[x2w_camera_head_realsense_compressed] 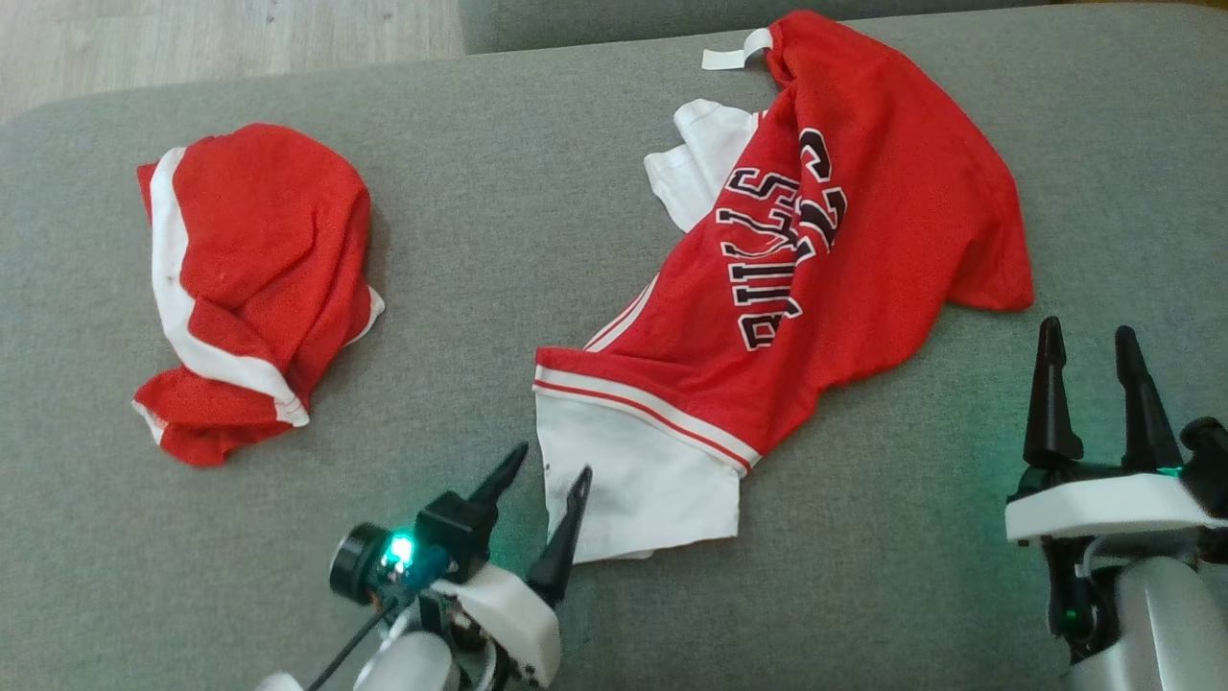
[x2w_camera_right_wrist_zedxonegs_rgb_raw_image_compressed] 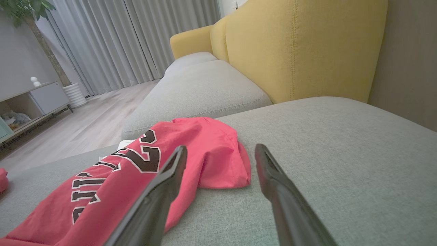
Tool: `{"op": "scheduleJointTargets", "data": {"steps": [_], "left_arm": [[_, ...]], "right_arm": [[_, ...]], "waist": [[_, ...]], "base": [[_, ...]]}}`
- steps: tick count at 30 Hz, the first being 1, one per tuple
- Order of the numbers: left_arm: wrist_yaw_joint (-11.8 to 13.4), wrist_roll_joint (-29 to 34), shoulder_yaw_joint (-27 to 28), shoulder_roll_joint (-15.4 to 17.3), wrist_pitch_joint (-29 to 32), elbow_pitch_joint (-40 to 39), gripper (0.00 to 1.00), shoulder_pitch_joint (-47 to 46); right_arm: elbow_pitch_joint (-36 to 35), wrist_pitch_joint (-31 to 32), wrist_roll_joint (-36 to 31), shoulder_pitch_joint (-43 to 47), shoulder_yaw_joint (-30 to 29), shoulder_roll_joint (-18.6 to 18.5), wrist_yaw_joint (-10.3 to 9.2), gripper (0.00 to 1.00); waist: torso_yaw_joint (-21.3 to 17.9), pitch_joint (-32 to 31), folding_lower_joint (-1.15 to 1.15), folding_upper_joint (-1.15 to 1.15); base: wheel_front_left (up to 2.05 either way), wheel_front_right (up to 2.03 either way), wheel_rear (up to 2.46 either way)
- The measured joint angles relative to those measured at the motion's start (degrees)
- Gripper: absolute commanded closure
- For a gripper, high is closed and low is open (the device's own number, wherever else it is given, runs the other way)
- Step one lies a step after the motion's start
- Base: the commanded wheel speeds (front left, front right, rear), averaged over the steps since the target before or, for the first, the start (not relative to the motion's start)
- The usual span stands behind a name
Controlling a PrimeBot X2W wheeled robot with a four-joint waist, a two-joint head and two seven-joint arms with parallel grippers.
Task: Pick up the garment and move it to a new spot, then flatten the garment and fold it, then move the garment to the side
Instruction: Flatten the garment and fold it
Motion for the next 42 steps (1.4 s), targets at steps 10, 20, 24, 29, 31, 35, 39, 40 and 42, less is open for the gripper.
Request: {"op": "scheduleJointTargets", "data": {"steps": [10, 20, 24, 29, 31, 35, 39, 40, 42], "left_arm": [[-0.5, -1.6, -2.3, 2.5, 10.6, -4.1, 0.00, 2.8], [-1.5, -3.9, -4.9, 4.4, 15.3, -8.1, 1.00, 4.1], [0.3, -3.9, -3.1, 4.3, 10.6, -10.9, 1.00, 4.0], [3.2, -4.3, 0.9, 3.2, 1.3, -14.3, 1.00, 2.4], [4.2, -4.3, 2.2, 2.8, -1.9, -15.5, 1.00, 1.1], [5.1, -4.5, 3.7, 2.3, -6.0, -16.4, 1.00, -0.7], [5.1, -4.5, 3.6, 2.2, -6.3, -16.2, 1.00, -0.8], [5.1, -4.5, 3.6, 2.2, -6.8, -16.1, 1.00, -0.9], [5.1, -4.5, 3.3, 2.1, -7.0, -15.6, 1.00, -1.3]], "right_arm": [[1.8, -0.7, 0.9, -0.1, 0.4, 0.0, 0.00, 0.00], [3.5, -0.8, 0.9, -0.5, -0.1, 0.0, 0.00, 0.00], [4.3, -0.7, 0.2, -0.6, -0.5, 0.0, 0.00, 0.00], [6.6, 1.2, -2.4, -1.9, -2.3, 0.0, 0.00, 0.00], [8.1, 2.6, -2.7, -3.3, -2.9, 0.0, 0.00, 0.00], [13.1, 6.2, -3.5, -7.4, -5.3, 0.0, 0.00, 0.00], [17.2, 7.5, -4.4, -10.4, -7.7, 0.0, 0.00, 0.00], [18.7, 7.7, -4.7, -11.6, -8.5, 0.0, 0.00, 0.00], [21.8, 8.0, -5.3, -13.9, -10.1, 0.0, 0.00, 0.00]], "waist": [[-0.4, 0.1, 0.00, 0.00], [-0.7, 0.1, 0.00, 0.00], [-0.2, -0.4, 0.00, 0.00], [0.8, -0.8, 0.00, 0.00], [1.2, -0.8, 0.00, 0.00], [2.0, 0.1, 0.00, 0.00], [2.5, 0.8, 0.00, 0.00], [2.7, 1.1, 0.00, 0.00], [3.1, 1.6, 0.01, 0.00]], "base": [[0.00, 0.00, 0.00], [0.00, 0.00, 0.00], [0.00, 0.00, 0.00], [0.00, 0.00, 0.00], [0.00, 0.00, 0.00], [0.00, 0.00, 0.00], [0.00, 0.00, 0.00], [0.00, 0.00, 0.00], [0.00, 0.00, 0.00]]}}
